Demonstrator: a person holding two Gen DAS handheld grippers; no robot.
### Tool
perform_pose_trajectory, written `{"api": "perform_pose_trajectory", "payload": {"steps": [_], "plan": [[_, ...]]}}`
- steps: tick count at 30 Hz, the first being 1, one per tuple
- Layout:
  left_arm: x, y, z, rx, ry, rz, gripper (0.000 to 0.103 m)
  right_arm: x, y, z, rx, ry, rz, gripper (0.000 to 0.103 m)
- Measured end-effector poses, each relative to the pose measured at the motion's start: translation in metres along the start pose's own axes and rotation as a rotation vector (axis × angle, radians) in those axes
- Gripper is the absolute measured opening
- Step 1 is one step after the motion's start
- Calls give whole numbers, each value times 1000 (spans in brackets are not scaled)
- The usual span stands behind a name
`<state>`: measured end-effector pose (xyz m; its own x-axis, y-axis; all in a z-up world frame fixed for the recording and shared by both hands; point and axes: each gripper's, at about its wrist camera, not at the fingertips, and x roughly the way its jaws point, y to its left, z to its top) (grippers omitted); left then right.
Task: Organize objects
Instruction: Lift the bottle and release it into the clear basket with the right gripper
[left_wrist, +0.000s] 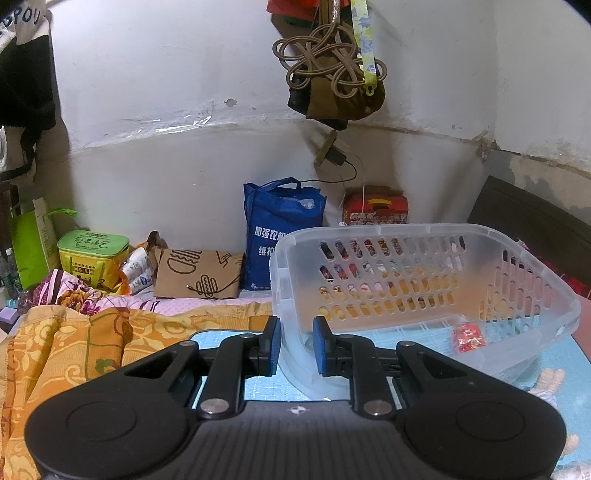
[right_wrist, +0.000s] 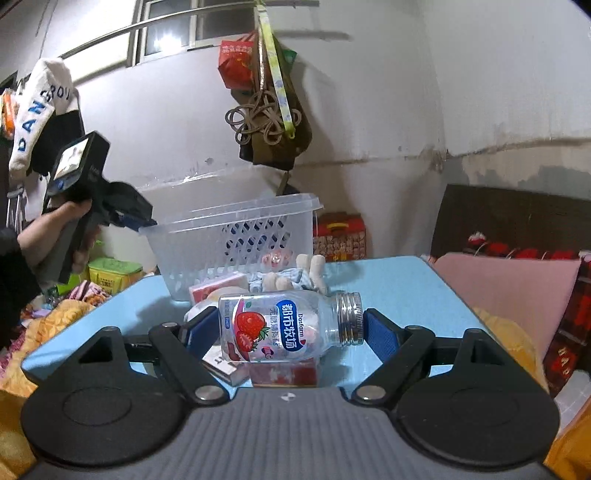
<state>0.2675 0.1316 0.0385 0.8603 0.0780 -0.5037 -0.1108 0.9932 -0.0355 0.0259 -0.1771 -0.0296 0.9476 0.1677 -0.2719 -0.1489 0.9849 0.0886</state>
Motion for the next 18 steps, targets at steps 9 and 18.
{"api": "perform_pose_trajectory", "payload": {"steps": [9, 18], "plan": [[1, 2, 0, -4, -1, -10, 23, 21, -5, 44, 10, -38, 51, 86], [1, 4, -2, -6, -4, -19, 23, 99, 19, 130, -71, -84, 165, 86]]}}
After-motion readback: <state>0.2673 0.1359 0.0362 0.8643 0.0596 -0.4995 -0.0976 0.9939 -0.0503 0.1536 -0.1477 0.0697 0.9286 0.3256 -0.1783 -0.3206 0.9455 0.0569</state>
